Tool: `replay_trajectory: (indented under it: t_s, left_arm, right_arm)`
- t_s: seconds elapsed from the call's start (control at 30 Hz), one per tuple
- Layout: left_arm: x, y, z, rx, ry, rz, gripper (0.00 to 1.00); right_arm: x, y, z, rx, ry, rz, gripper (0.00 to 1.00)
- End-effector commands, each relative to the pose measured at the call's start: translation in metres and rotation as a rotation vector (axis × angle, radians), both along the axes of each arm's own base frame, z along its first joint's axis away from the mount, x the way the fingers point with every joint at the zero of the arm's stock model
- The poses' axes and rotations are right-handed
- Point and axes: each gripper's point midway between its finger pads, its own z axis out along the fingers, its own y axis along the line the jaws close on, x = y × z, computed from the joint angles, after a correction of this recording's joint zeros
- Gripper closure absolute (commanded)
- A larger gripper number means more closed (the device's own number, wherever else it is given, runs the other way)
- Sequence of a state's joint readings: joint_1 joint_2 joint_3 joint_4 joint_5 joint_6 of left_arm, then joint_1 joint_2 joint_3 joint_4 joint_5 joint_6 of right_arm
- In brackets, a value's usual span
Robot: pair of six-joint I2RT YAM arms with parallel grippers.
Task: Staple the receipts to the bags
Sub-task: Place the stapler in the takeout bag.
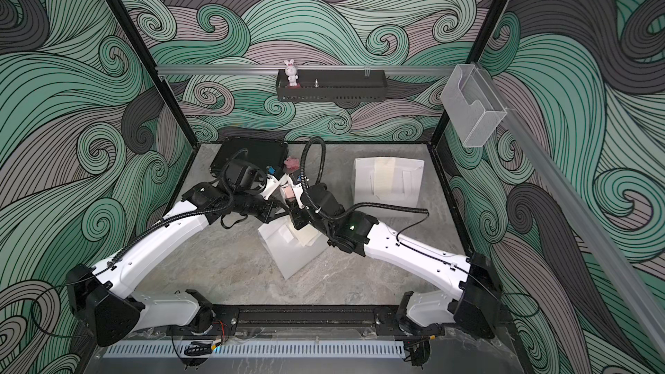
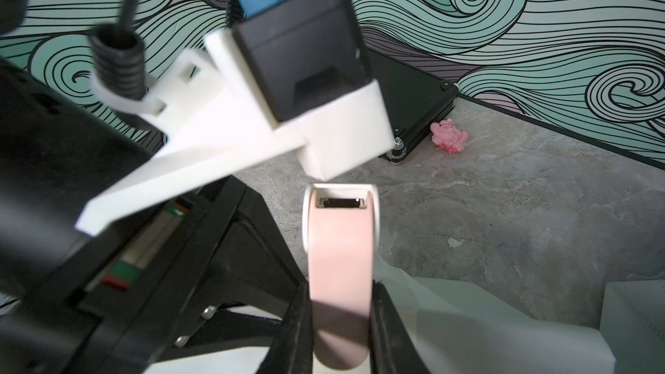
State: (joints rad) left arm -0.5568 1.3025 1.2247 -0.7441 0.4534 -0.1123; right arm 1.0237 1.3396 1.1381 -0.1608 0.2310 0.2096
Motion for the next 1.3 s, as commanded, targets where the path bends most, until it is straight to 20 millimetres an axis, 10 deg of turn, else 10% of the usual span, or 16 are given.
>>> replay_trajectory:
  t_s: [0.0,0.87,1.27]
  left_arm:
    - [0.004,-0.005,0.010,-0.009,-0.020,-0.007,1.00]
    - [0.009,-0.003,0.009,0.012,-0.027,0.008,1.00]
    - [0.003,-0.012,0.018,-0.007,-0.141,-0.156,1.00]
  right_arm:
    - [0.000,0.001,0.013,0.014,-0.040,-0.009,0.81]
    - [-0.012,-0.017,-0.018,-0.060,0.002,-0.014,0.79]
    - [-0.025,-0.035,-0.004,-0.112,-0.025,0.081,0.46]
